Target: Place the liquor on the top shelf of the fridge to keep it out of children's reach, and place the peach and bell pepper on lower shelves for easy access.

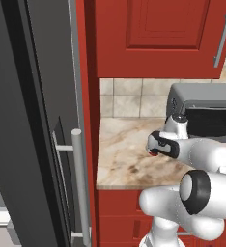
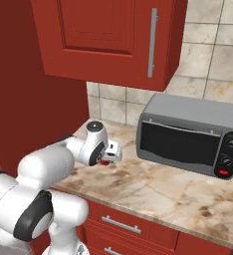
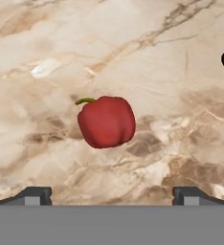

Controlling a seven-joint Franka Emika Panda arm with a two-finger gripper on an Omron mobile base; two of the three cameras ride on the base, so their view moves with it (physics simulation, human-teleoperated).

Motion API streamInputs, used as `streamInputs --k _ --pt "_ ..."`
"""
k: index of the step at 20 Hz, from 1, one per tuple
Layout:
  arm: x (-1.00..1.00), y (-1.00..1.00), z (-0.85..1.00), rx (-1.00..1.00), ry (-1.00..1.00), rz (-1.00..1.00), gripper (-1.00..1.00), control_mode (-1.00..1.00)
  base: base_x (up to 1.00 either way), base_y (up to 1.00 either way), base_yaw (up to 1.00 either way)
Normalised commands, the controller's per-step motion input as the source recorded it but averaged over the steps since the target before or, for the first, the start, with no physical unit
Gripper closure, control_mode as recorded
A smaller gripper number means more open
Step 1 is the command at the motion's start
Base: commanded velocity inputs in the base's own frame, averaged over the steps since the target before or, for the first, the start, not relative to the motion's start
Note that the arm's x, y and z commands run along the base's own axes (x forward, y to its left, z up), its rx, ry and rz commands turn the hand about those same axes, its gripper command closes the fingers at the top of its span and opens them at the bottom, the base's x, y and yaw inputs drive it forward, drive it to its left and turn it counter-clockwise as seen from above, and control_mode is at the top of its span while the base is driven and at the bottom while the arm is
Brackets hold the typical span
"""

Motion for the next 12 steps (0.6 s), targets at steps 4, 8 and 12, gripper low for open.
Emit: streamInputs --k 4,8,12 --pt "0.20 0.00 -0.26 0.00 0.00 0.00 -1.00 -1.00 0.00 0.00 0.00" --pt "0.15 0.00 -0.17 0.00 0.00 0.00 -1.00 -1.00 0.00 0.00 0.00" --pt "0.19 0.00 -0.12 0.00 0.00 0.00 -1.00 -1.00 0.00 0.00 0.00"
